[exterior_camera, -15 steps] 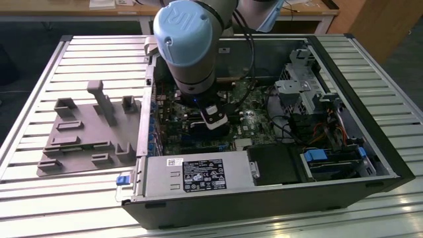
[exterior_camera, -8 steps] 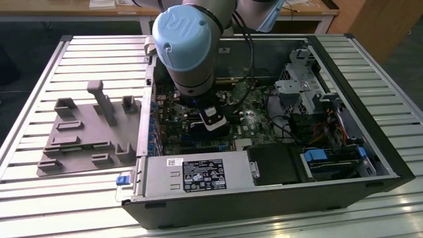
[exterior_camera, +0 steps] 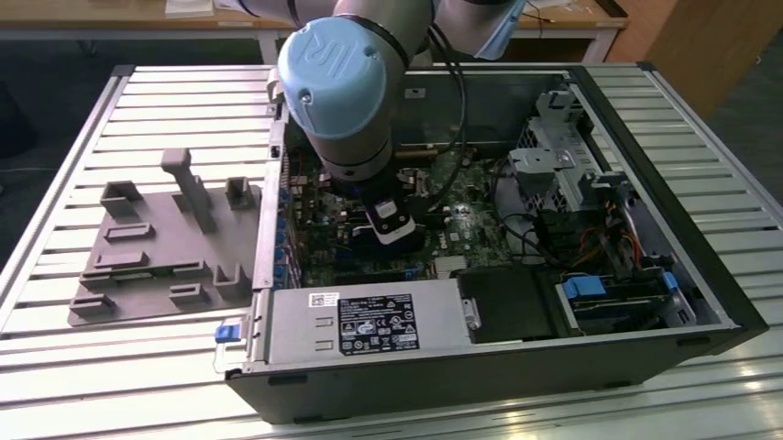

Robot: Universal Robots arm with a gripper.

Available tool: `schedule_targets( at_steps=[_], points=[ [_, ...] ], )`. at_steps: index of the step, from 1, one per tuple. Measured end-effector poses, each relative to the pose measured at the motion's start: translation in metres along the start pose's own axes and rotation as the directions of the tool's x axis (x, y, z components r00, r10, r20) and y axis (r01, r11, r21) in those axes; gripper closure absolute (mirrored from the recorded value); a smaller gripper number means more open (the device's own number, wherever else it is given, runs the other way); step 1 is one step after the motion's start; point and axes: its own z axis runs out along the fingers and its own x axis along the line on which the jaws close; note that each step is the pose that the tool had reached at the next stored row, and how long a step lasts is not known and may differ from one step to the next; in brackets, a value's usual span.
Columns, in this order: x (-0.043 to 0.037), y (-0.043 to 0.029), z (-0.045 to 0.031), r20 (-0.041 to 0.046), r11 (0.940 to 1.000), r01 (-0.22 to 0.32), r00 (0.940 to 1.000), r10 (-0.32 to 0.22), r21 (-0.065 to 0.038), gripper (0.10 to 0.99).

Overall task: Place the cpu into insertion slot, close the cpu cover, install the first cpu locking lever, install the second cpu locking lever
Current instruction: 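Install the second cpu locking lever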

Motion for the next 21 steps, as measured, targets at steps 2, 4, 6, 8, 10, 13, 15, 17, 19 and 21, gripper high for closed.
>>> schedule_targets(
  at_steps=[2, 4, 6, 8, 10, 13, 15, 17, 19, 21],
  points=[
    [0.0014, -0.0002, -0.0002, 0.0000, 1.0000, 0.000, 1.0000, 0.000, 0.000, 0.980],
    [0.0015, -0.0001, -0.0007, -0.0002, 1.0000, 0.000, 1.0000, 0.000, 0.000, 0.980],
    [0.0011, 0.0018, -0.0049, -0.0001, 1.0000, 0.000, 1.0000, 0.000, 0.000, 0.980],
    [0.0004, 0.0054, -0.0131, 0.0000, 1.0000, 0.000, 1.0000, 0.000, 0.000, 0.980],
    [-0.0001, 0.0081, -0.0192, 0.0000, 1.0000, 0.000, 1.0000, 0.000, 0.000, 0.980],
    [-0.0021, 0.0119, -0.0271, 0.0015, 1.0000, -0.001, 1.0000, 0.001, 0.005, 0.980],
    [-0.0043, 0.0127, -0.0281, 0.0044, 0.9999, -0.004, 1.0000, 0.004, 0.012, 0.980],
    [-0.0076, 0.0135, -0.0283, 0.0063, 0.9998, -0.006, 1.0000, 0.006, 0.017, 0.980],
    [-0.0119, 0.0142, -0.0278, 0.0077, 0.9997, -0.008, 0.9999, 0.007, 0.022, 0.980],
    [-0.0167, 0.0149, -0.0271, 0.0083, 0.9997, -0.009, 0.9999, 0.008, 0.022, 0.980]
  ],
)
